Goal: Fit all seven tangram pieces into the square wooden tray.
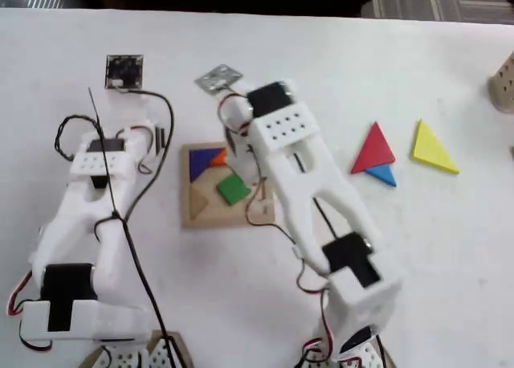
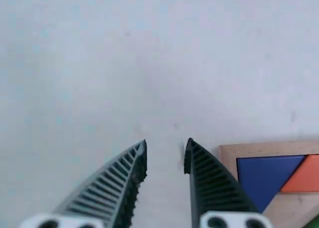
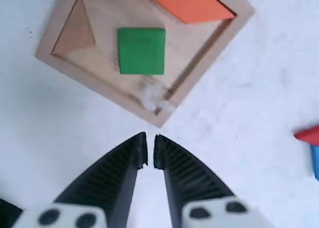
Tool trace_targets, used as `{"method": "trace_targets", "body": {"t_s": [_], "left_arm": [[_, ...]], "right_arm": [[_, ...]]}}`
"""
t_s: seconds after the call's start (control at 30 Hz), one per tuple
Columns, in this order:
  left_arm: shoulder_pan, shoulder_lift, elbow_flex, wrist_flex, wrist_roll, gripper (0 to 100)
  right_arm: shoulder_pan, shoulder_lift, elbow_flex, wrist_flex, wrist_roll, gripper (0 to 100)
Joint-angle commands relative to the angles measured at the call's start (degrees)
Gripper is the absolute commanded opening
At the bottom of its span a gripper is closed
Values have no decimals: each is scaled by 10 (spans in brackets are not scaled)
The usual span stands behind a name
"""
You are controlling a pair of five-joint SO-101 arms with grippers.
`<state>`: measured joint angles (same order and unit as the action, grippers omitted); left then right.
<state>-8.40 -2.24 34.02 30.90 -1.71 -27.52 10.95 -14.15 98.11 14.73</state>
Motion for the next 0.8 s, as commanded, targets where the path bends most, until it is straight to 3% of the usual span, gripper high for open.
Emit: {"method": "trace_targets", "body": {"t_s": [0.0,0.4,0.77], "left_arm": [[11,-2,-27,-5,-4,143],[26,-4,-14,-4,-4,143],[114,-7,-6,33,-24,143]], "right_arm": [[48,-103,74,4,11,18],[249,-359,393,-82,68,18],[384,-499,699,-334,68,18]]}}
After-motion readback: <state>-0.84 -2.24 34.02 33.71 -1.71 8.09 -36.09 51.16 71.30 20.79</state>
